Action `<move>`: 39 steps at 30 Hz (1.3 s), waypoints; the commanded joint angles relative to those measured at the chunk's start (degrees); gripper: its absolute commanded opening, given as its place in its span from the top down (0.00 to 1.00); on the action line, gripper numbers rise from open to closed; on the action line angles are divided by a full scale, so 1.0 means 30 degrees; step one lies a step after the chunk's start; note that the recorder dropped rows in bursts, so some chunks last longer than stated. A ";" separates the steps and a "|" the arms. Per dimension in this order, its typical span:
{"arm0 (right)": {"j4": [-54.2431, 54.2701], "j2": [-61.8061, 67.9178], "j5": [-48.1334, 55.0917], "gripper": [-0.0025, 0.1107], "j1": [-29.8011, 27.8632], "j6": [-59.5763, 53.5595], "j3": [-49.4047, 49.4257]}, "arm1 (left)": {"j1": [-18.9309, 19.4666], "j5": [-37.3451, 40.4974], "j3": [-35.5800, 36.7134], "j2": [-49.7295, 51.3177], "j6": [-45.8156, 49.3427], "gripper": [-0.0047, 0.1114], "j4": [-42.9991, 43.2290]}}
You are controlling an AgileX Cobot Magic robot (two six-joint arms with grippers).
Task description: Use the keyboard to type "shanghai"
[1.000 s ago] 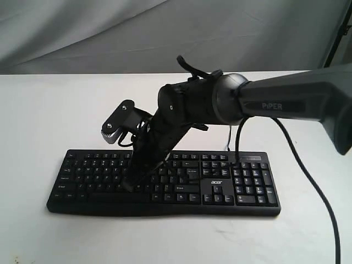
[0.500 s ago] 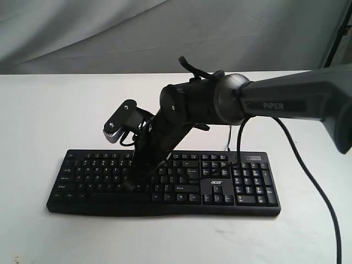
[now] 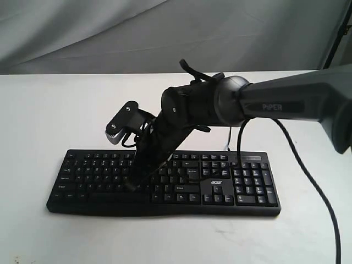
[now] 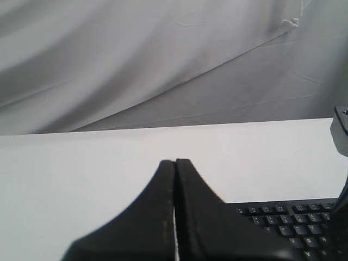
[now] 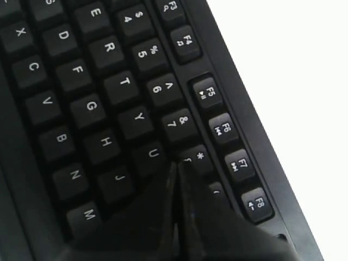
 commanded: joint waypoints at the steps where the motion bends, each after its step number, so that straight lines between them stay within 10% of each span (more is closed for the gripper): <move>1: 0.0063 0.0036 -0.0093 0.98 -0.0117 -0.0085 0.0055 | -0.0123 -0.0104 0.0033 -0.0047 -0.0051 0.96 -0.0045; 39: -0.3138 -0.7722 0.0542 0.98 -0.0001 0.1488 0.3128 | -0.0123 -0.0104 0.0033 -0.0047 -0.0051 0.96 -0.0045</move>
